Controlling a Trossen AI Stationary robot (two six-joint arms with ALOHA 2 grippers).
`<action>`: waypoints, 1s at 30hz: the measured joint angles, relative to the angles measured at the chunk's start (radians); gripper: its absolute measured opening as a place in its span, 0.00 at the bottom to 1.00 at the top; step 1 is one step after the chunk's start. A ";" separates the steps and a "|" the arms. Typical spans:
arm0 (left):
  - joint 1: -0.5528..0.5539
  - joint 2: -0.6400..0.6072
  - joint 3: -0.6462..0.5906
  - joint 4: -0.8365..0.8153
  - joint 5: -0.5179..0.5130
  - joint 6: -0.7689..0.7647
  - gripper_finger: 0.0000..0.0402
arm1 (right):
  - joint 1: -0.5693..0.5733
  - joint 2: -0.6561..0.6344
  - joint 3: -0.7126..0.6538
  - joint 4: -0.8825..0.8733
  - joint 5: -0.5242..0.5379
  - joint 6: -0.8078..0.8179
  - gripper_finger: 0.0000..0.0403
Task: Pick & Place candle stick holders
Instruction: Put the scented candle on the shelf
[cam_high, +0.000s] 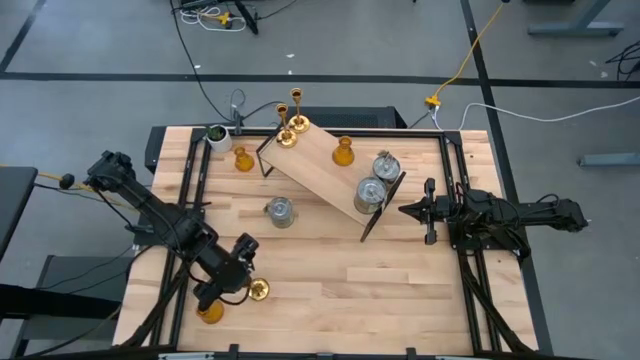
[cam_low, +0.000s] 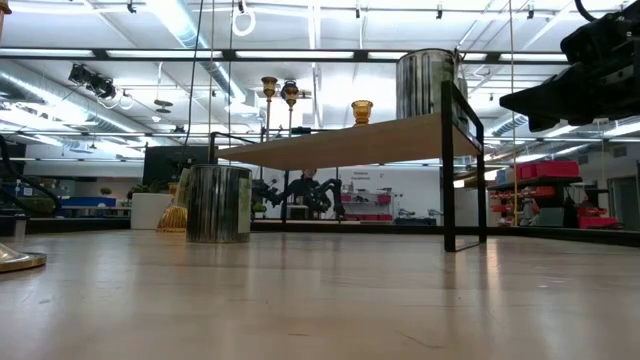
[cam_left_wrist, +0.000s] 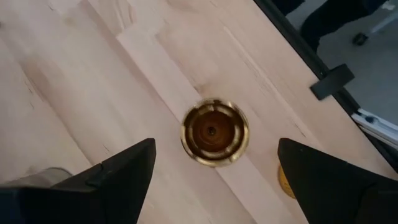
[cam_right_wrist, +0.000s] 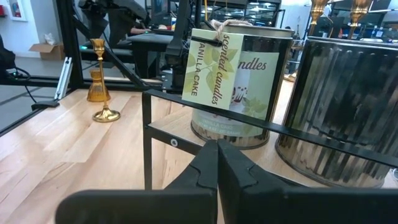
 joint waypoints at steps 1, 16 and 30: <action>0.000 0.000 0.000 0.005 -0.004 0.000 0.86 | 0.000 0.000 0.000 0.000 0.000 0.000 0.01; 0.004 0.000 0.000 -0.007 -0.035 -0.001 0.86 | 0.000 0.000 0.000 0.000 0.000 0.000 0.01; 0.003 0.000 0.000 -0.110 0.025 -0.005 0.86 | 0.000 0.000 0.000 0.000 0.000 0.000 0.01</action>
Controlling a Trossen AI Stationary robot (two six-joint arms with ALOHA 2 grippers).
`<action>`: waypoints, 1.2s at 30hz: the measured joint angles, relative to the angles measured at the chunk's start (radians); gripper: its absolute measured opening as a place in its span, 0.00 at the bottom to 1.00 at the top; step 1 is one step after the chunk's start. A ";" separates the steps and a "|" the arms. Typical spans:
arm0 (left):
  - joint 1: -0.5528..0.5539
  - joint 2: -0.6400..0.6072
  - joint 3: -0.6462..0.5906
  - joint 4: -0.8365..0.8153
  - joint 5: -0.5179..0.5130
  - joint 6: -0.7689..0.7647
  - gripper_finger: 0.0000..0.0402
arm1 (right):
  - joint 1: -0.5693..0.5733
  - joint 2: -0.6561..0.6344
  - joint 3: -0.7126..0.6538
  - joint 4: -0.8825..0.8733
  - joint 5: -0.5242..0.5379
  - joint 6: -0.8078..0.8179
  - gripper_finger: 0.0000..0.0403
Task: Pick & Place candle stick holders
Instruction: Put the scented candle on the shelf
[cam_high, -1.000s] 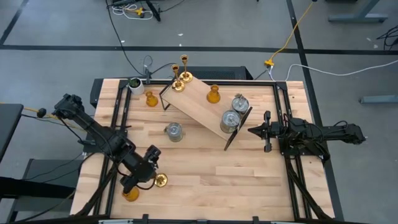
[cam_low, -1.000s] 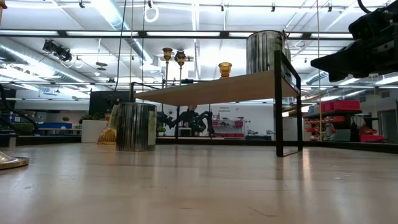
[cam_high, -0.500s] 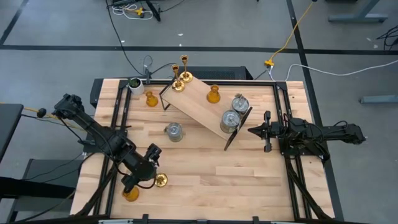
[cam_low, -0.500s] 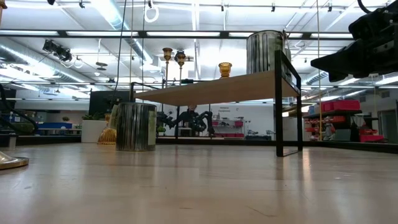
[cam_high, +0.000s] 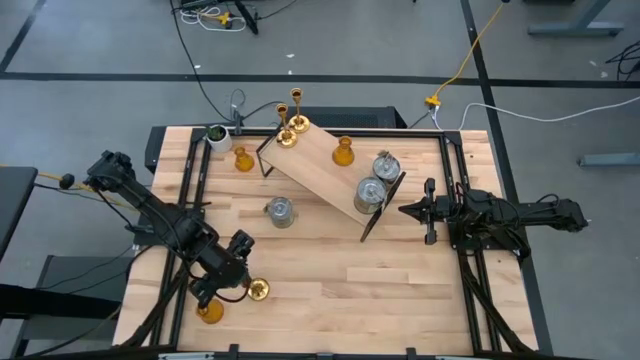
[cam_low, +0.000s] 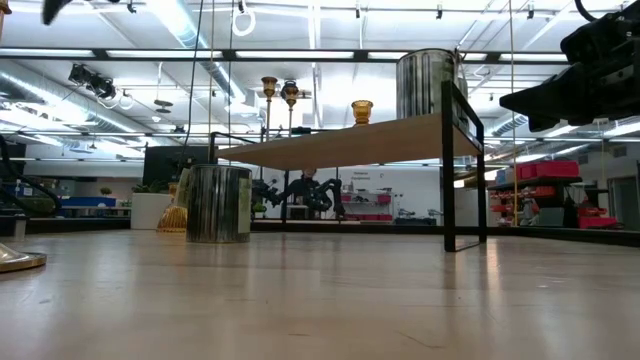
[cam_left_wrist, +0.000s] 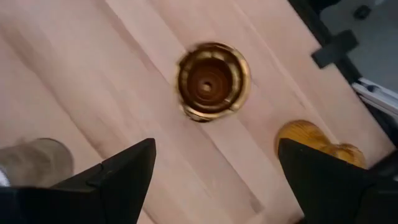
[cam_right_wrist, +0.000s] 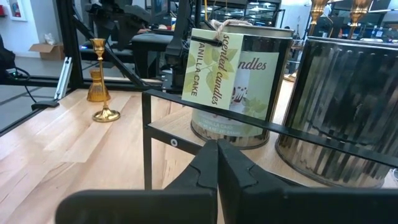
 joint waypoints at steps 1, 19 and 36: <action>0.000 0.000 0.000 -0.007 0.017 -0.006 0.86 | 0.000 0.000 0.000 0.000 0.000 0.000 0.01; -0.189 0.000 0.000 -0.041 0.044 -0.103 0.86 | 0.000 0.000 0.000 0.000 0.000 0.000 0.01; -0.313 0.007 -0.163 0.194 0.045 -0.156 0.86 | 0.000 0.000 0.000 0.000 0.000 0.000 0.01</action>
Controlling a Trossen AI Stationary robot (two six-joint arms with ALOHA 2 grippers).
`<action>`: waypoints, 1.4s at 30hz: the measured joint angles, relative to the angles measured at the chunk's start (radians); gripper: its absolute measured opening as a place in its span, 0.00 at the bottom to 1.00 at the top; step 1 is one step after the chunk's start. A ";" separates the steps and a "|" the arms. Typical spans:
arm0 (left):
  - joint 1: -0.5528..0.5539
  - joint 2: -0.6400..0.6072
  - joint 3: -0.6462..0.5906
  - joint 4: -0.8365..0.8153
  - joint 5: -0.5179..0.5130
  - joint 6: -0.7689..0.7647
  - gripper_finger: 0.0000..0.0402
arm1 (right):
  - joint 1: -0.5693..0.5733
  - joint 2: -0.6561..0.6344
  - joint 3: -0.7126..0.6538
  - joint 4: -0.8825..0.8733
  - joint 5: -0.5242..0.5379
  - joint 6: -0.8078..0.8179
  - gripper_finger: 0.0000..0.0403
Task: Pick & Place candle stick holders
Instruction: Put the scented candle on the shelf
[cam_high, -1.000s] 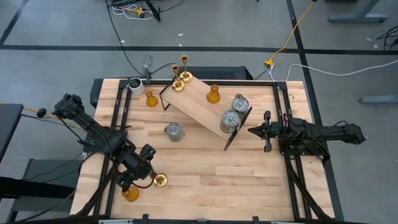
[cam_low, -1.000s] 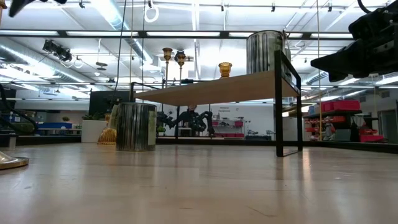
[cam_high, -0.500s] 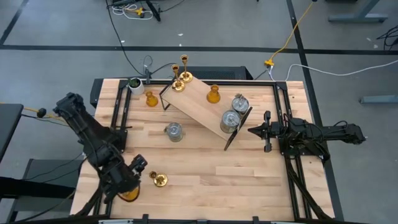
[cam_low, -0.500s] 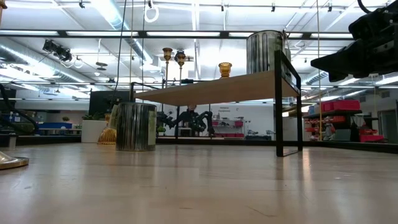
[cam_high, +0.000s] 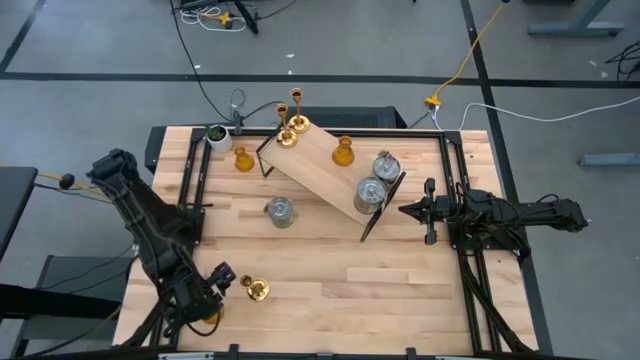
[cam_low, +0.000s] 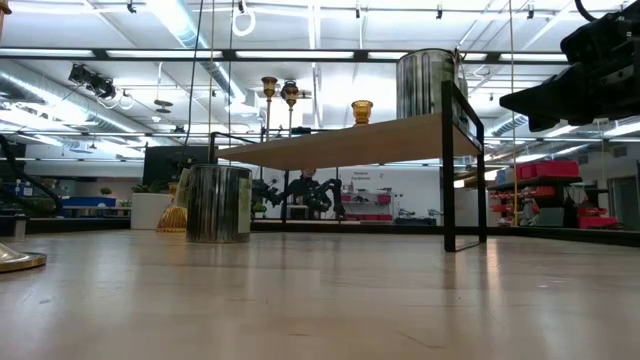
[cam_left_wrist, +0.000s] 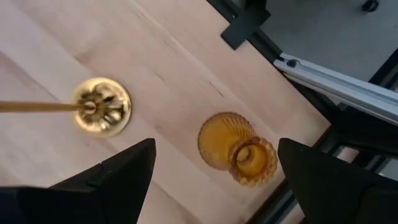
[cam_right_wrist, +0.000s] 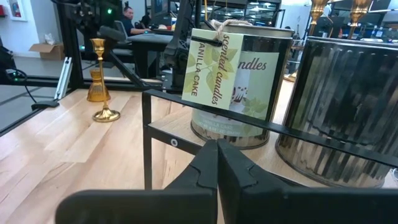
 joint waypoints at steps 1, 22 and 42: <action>-0.005 0.000 -0.009 0.008 0.000 0.000 0.86 | 0.000 0.000 0.000 0.000 0.000 0.000 0.01; -0.051 -0.001 -0.051 0.039 -0.011 -0.115 0.86 | 0.000 0.000 0.000 0.000 0.000 0.000 0.01; 0.212 -0.203 0.024 -0.230 -0.093 -0.043 0.86 | 0.000 0.000 0.000 0.000 0.000 0.000 0.01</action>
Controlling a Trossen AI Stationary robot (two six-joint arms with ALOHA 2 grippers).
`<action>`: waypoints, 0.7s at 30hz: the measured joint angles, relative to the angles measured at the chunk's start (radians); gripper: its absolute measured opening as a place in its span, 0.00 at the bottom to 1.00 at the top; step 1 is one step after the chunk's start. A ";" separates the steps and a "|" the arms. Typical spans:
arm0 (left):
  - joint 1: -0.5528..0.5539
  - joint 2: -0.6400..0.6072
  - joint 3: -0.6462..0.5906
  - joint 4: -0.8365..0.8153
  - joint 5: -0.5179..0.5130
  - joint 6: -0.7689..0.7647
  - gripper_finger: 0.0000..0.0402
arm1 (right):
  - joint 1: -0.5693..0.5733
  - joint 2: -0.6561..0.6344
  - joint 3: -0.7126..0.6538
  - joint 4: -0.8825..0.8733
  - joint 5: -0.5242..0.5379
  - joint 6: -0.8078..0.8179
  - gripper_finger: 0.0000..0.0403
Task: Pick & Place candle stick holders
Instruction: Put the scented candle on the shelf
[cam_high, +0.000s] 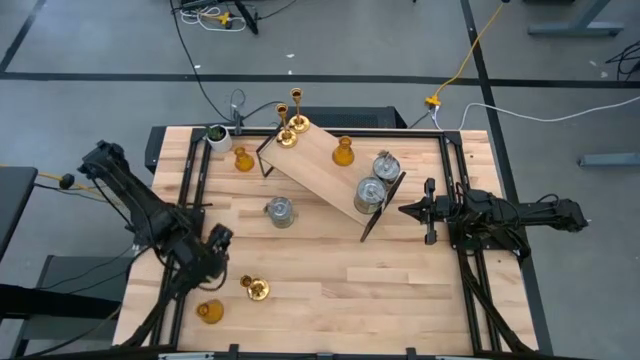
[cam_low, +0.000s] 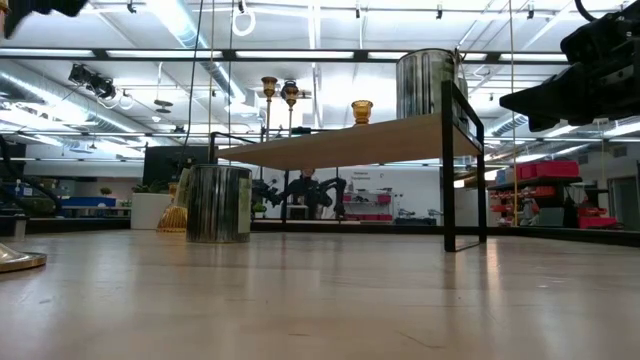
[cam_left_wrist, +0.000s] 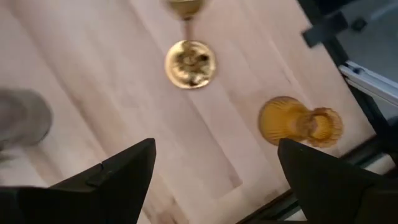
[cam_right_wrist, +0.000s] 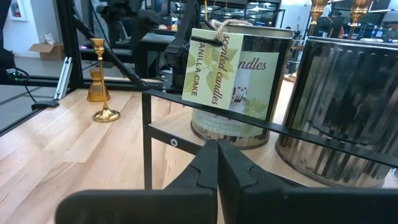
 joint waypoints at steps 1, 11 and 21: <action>0.024 -0.012 0.000 -0.007 0.000 0.000 0.86 | 0.000 0.000 0.000 0.000 0.000 0.000 0.01; 0.311 -0.063 0.000 0.001 -0.036 0.035 0.86 | 0.000 0.000 0.000 0.000 0.000 0.000 0.01; 0.529 -0.035 0.000 0.230 -0.186 0.097 0.86 | 0.000 0.000 0.000 0.000 0.000 0.000 0.01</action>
